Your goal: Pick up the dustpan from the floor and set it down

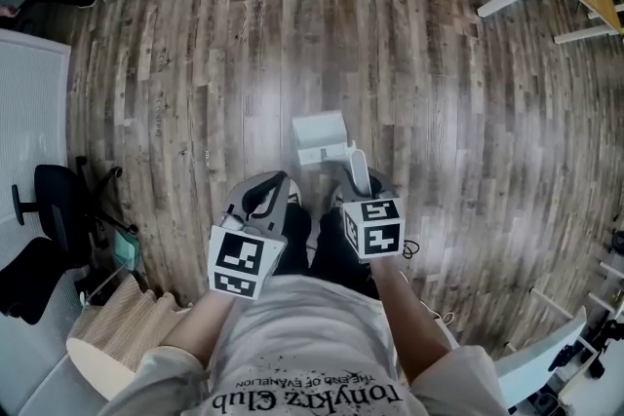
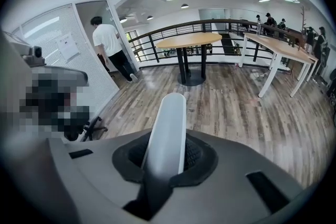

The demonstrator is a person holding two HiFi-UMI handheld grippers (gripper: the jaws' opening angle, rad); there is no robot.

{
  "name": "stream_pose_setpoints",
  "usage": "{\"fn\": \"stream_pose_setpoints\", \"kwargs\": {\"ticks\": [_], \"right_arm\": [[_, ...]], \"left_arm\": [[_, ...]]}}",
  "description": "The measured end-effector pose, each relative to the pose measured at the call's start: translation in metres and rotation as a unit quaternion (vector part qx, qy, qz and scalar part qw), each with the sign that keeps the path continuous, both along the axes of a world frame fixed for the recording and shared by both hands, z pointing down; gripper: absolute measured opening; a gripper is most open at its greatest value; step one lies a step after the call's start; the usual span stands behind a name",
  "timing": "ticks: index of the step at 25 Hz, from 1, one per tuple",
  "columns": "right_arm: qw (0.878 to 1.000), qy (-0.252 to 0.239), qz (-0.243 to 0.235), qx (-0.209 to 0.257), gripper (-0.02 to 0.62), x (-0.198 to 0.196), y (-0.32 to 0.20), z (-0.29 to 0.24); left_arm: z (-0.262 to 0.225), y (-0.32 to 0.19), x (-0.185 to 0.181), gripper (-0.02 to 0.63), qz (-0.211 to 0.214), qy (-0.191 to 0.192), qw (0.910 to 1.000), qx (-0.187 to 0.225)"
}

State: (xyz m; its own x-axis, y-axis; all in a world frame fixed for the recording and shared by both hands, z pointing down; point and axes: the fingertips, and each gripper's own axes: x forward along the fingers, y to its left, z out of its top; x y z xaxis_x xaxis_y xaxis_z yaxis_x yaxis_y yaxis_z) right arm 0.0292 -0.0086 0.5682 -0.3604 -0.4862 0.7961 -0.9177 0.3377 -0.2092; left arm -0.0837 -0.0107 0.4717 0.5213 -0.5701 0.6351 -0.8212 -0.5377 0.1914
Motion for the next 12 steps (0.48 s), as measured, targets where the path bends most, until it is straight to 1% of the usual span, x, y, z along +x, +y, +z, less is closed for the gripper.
{"fn": "stream_pose_setpoints", "kwargs": {"ticks": [6, 12], "right_arm": [[1.000, -0.001, -0.028, 0.006, 0.077, -0.003, 0.013, -0.032], [0.999, -0.003, -0.038, 0.014, 0.077, 0.002, 0.013, -0.059]], "left_arm": [[-0.017, 0.007, 0.003, 0.023, -0.001, 0.002, 0.9999, 0.011], [-0.030, 0.015, 0.015, 0.023, 0.005, 0.004, 0.9997, 0.022]]}}
